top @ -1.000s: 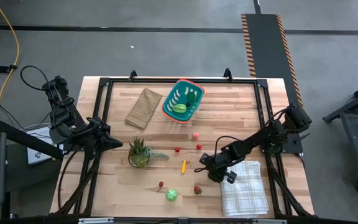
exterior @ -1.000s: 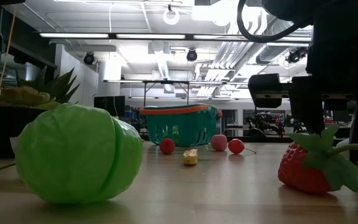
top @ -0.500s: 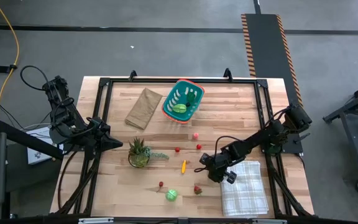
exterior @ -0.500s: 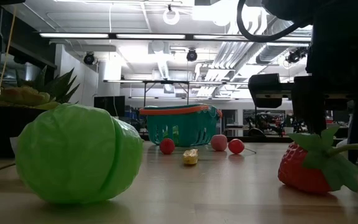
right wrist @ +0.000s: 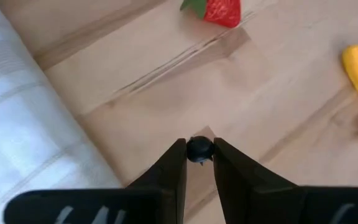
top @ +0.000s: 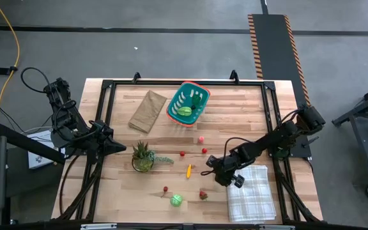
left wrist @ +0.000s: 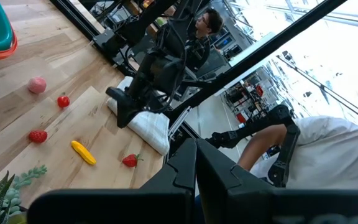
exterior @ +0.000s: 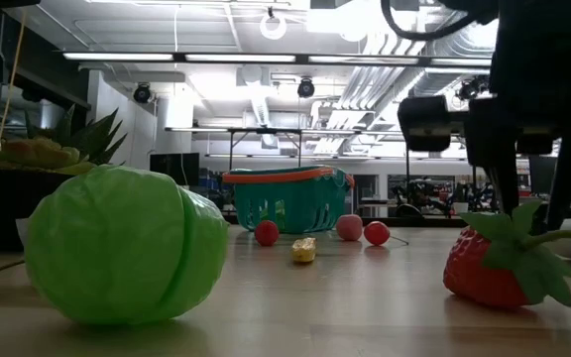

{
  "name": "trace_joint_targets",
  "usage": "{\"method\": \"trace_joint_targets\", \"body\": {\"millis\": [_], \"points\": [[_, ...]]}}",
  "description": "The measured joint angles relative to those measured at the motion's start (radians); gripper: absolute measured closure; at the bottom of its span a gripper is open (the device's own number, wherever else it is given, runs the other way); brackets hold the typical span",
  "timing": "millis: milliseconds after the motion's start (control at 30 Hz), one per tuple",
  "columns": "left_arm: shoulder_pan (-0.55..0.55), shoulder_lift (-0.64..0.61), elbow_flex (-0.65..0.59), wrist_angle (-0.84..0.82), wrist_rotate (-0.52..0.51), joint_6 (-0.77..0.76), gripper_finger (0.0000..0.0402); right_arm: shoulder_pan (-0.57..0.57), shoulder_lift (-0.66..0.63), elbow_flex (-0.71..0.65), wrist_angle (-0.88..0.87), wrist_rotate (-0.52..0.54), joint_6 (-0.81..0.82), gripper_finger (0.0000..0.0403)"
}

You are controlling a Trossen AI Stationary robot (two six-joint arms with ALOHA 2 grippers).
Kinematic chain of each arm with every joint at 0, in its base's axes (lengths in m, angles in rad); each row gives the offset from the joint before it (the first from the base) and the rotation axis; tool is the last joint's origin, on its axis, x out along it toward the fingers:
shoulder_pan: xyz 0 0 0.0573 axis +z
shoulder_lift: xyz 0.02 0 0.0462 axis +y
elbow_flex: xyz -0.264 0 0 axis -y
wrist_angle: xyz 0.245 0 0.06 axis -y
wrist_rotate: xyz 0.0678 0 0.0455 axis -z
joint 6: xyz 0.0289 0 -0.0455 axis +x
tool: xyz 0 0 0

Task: Pick and placing Produce into tupperware
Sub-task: Put the black cherry in the green basket

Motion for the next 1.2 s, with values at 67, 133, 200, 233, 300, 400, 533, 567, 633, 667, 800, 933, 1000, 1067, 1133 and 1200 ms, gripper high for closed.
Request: {"method": "trace_joint_targets", "body": {"millis": [67,133,200,233,300,400,533,567,633,667,800,933,1000,1067,1133,1200], "points": [[0.000,0.000,0.000,0.000,0.000,0.000,0.0401,0.000,-0.027,0.000,-0.019,0.000,0.014,0.0347],[0.000,0.000,0.000,0.000,0.000,0.000,0.0401,0.000,-0.059,0.000,-0.036,0.000,0.041,0.0348],[0.000,0.000,0.000,0.000,0.000,0.000,0.0401,0.000,-0.094,0.000,-0.047,0.000,0.058,0.0348],[0.000,0.000,0.000,0.000,0.000,0.000,0.0401,0.000,-0.112,0.000,-0.048,0.000,0.063,0.0348],[0.000,0.000,0.000,0.000,0.000,0.000,0.0401,0.000,-0.141,0.000,-0.053,0.000,0.081,0.0348],[0.000,0.000,0.000,0.000,0.000,0.000,0.0401,0.000,-0.183,0.000,-0.062,0.000,0.106,0.0348],[0.000,0.000,0.000,0.000,0.000,0.000,0.0401,-0.001,-0.230,0.000,-0.067,0.007,0.113,0.0348],[0.000,0.000,0.000,0.000,0.000,0.000,0.0401,-0.006,-0.241,0.000,-0.066,0.019,0.112,0.0348],[0.000,0.000,0.000,0.000,0.000,0.000,0.0401,-0.022,-0.261,0.004,-0.068,0.042,0.109,0.0348],[0.000,0.000,0.000,0.000,0.000,0.000,0.0401,-0.035,-0.269,0.012,-0.070,0.054,0.108,0.0348],[0.000,0.000,0.000,0.000,0.000,0.000,0.0401,-0.100,-0.277,0.062,-0.067,0.063,0.097,0.0348],[0.000,0.000,0.000,0.000,0.000,0.000,0.0401,-0.180,-0.277,0.108,-0.060,0.063,0.087,0.0348],[0.000,0.000,0.000,0.000,0.000,0.000,0.0401,-0.221,-0.277,0.125,-0.061,0.063,0.075,0.0348],[0.000,0.000,0.000,0.000,0.000,0.000,0.0401,-0.262,-0.277,0.142,-0.059,0.063,0.061,0.0348],[0.000,0.000,0.000,0.000,0.000,0.000,0.0401,-0.304,-0.277,0.156,-0.059,0.063,0.049,0.0348],[0.000,0.000,0.000,0.000,0.000,0.000,0.0401,-0.345,-0.277,0.168,-0.052,0.064,0.049,0.0348]]}}
